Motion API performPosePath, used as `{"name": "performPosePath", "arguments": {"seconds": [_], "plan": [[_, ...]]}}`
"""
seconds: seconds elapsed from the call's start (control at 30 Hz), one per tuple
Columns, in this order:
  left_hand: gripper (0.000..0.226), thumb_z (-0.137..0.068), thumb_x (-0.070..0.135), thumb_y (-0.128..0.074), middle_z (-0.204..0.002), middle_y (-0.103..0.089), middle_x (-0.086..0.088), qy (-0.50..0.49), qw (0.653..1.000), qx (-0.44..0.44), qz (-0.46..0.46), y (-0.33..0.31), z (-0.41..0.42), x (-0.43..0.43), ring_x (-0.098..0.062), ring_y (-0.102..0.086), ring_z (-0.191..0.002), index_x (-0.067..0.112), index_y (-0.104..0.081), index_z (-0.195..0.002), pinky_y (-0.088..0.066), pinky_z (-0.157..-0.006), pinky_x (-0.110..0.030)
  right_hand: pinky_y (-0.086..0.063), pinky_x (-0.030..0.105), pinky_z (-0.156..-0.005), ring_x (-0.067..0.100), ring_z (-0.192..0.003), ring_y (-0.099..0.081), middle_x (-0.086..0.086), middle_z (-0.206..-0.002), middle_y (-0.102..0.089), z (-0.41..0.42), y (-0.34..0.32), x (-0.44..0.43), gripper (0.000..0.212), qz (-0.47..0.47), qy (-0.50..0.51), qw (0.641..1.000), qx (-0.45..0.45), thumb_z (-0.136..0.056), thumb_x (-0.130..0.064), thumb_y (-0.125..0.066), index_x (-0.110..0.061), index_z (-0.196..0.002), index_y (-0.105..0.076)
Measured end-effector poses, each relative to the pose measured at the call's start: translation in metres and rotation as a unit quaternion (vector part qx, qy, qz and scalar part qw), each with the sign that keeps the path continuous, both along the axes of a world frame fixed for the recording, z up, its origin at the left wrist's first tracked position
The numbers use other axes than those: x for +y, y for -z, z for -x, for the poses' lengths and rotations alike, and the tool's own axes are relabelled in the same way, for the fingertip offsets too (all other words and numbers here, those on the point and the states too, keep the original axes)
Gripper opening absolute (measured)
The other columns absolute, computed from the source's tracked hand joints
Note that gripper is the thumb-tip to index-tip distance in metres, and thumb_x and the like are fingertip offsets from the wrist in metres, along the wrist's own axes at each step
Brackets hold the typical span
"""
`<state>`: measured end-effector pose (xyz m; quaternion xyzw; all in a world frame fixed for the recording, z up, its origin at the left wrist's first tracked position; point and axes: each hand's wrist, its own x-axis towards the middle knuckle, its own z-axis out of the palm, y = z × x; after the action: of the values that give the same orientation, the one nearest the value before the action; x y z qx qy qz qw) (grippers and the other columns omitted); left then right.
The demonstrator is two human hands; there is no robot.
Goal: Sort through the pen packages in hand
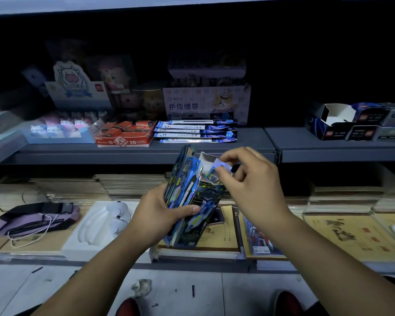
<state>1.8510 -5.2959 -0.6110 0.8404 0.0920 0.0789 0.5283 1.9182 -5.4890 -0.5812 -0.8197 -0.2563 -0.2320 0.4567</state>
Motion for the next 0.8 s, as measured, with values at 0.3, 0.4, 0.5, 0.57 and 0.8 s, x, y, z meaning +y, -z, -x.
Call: {"name": "performPosePath", "arguments": {"seconds": [0.3,0.4,0.5,0.57,0.8], "plan": [[0.032,-0.074,0.028,-0.089,-0.087,-0.078,0.016,0.001,1.000,0.000,-0.011,0.001,0.001,0.000,-0.001,-0.074,-0.078,0.030,-0.069,-0.098,-0.055,-0.071,-0.021,-0.047,0.026,-0.066,0.007,-0.076,-0.058,-0.012,-0.085,-0.061,0.001,0.004,0.002,0.010,0.066,-0.073,0.994,0.055,-0.095,-0.022,-0.068,-0.023,-0.090,-0.077],[0.031,-0.074,0.028,-0.089,-0.083,-0.077,0.017,0.001,1.000,0.000,-0.021,0.001,0.001,0.001,0.002,-0.072,-0.073,0.030,-0.068,-0.097,-0.051,-0.063,-0.014,-0.048,0.032,-0.068,0.008,-0.076,-0.055,-0.010,-0.087,-0.057,0.001,0.004,0.003,0.015,0.072,-0.092,0.990,0.081,-0.097,-0.029,-0.065,-0.027,-0.086,-0.076],[0.030,-0.074,0.027,-0.089,-0.076,-0.075,0.018,0.004,1.000,-0.004,-0.026,0.002,0.001,0.001,0.004,-0.069,-0.065,0.030,-0.068,-0.094,-0.046,-0.056,-0.008,-0.043,0.022,-0.066,0.005,-0.075,-0.056,-0.010,-0.087,-0.058,0.004,0.002,0.003,0.012,0.045,-0.077,0.994,0.068,-0.095,-0.034,-0.068,-0.026,-0.089,-0.075],[0.031,-0.073,0.028,-0.090,-0.077,-0.075,0.018,0.011,0.999,-0.007,-0.034,0.002,0.001,-0.001,0.004,-0.070,-0.067,0.032,-0.067,-0.094,-0.046,-0.057,-0.008,-0.039,0.015,-0.064,0.003,-0.073,-0.056,-0.009,-0.085,-0.059,0.007,0.000,0.003,0.011,0.026,-0.069,0.996,0.054,-0.092,-0.036,-0.072,-0.026,-0.090,-0.073],[0.040,-0.071,0.031,-0.091,-0.091,-0.077,0.019,0.034,0.997,-0.014,-0.067,0.006,0.000,-0.001,0.001,-0.072,-0.084,0.035,-0.068,-0.102,-0.058,-0.079,-0.028,-0.051,0.037,-0.065,0.011,-0.072,-0.058,-0.008,-0.077,-0.058,0.009,0.007,0.010,0.020,0.020,-0.036,0.996,0.073,-0.089,-0.030,-0.075,-0.025,-0.073,-0.064]]}}
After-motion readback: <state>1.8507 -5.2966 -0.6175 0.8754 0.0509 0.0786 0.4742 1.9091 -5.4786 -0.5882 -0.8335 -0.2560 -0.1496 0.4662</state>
